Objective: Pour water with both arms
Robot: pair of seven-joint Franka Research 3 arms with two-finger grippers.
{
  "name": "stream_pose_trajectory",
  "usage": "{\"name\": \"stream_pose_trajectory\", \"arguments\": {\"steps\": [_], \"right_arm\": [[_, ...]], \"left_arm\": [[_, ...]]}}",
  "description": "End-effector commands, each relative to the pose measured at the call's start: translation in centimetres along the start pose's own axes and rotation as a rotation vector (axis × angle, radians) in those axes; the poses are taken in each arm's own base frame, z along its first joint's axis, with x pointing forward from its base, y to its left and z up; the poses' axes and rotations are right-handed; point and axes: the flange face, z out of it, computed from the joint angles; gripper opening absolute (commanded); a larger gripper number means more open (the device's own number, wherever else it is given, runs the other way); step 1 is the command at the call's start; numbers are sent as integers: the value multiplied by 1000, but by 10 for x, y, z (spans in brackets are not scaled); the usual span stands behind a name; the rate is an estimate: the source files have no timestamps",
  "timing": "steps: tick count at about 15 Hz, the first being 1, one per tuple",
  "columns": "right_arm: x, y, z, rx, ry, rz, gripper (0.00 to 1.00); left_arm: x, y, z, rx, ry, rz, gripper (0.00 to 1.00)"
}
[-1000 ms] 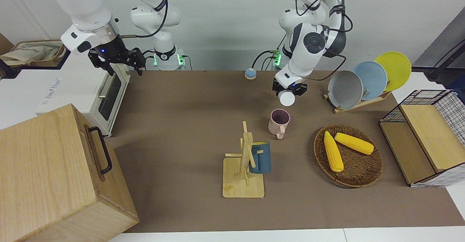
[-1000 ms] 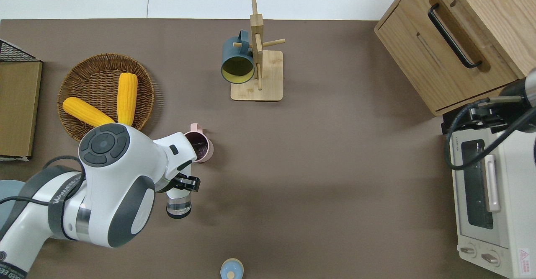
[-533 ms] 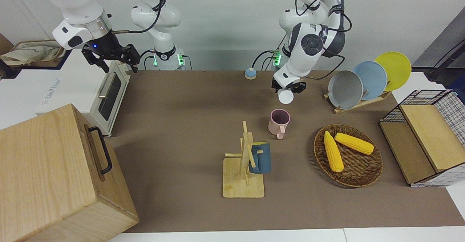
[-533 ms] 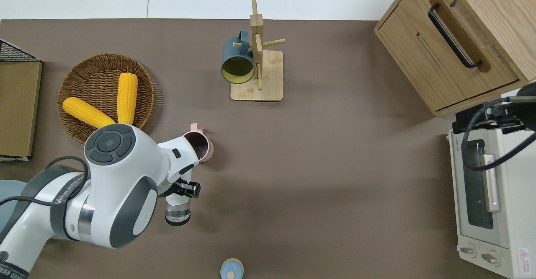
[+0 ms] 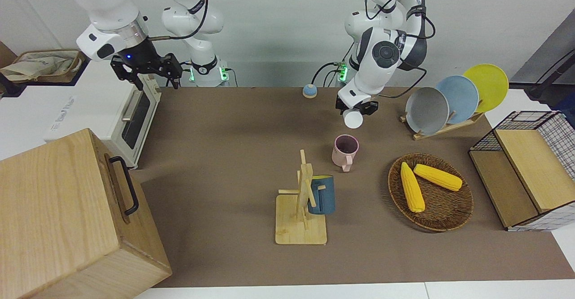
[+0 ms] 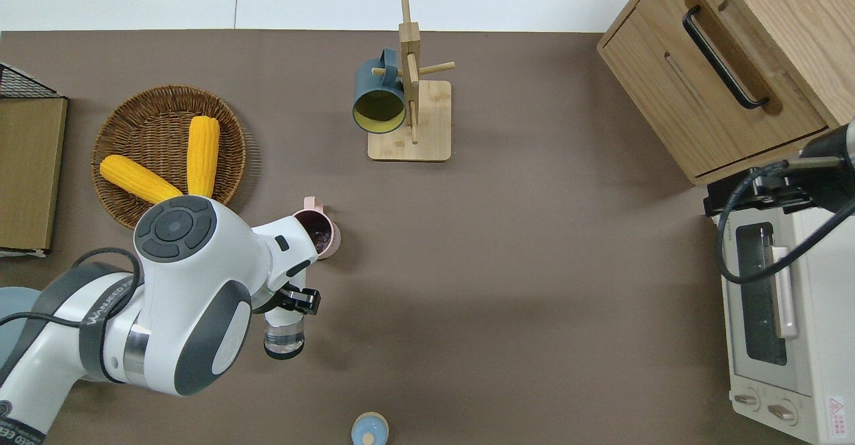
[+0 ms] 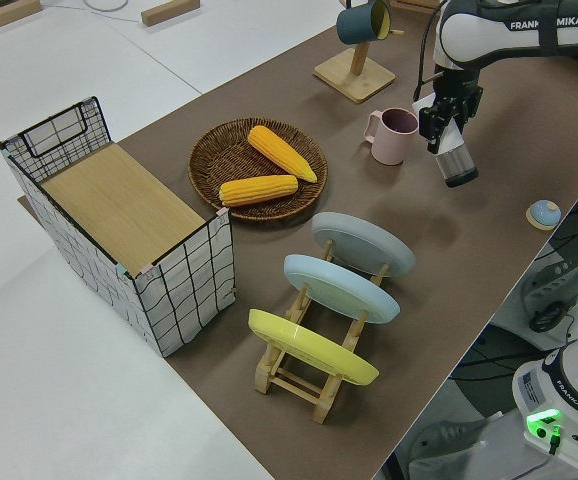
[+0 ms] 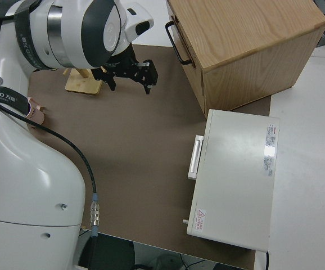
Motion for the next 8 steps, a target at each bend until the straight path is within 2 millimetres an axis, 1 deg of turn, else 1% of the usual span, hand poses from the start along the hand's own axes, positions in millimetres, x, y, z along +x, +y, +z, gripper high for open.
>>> {"name": "stream_pose_trajectory", "arguments": {"steps": [1, 8], "right_arm": [[-5, 1, -1, 15, 7, -17, 992], [-5, 1, -1, 15, 7, -17, 992]], "left_arm": [[1, 2, -13, 19, -14, -8, 0], [5, 1, -17, 21, -25, -7, 0]]}}
